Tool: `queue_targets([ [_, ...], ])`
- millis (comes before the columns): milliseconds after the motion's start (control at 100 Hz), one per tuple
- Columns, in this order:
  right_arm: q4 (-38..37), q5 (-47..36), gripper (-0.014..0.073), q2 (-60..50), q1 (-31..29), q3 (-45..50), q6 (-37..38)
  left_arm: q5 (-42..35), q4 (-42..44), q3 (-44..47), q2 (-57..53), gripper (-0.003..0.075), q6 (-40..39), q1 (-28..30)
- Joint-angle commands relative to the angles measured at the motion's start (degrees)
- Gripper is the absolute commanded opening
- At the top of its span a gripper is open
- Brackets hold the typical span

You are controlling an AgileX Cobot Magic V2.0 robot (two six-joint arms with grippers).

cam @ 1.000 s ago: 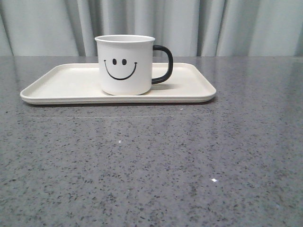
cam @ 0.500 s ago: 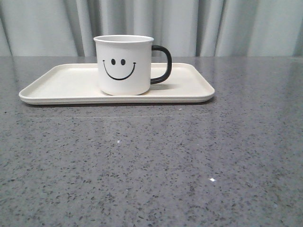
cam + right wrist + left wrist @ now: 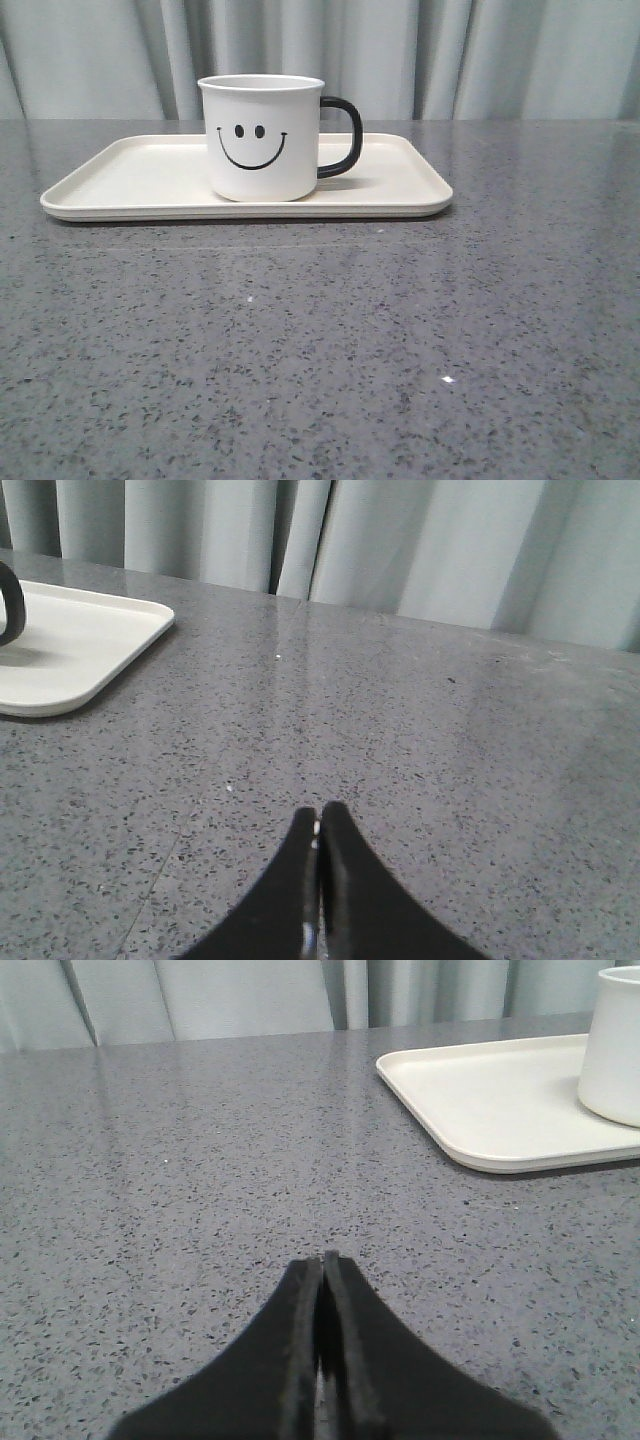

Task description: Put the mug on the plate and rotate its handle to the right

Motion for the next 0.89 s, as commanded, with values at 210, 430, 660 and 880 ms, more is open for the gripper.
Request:
queue_targets([
  [210,0.7,-12.7,-0.0065,-0.9,-1.2,3.4,-0.2,-4.7,0.0,0.6,-1.8,-0.0020,-0.3,0.1],
  [430,0.7,-12.7,-0.0065,-0.9,-1.2,3.4,-0.2,-4.7,0.0,0.6,-1.8,-0.0020,-0.3,0.1],
  [660,0.7,-12.7,-0.0065,-0.9,-1.2,3.4,-0.2,-4.7,0.0,0.6,-1.8,-0.0020,-0.3,0.1],
  [880,0.7,-12.7,-0.0065,-0.9,-1.2,3.4,-0.2,-4.7,0.0,0.6,-1.8,-0.0020,-0.3,0.1],
])
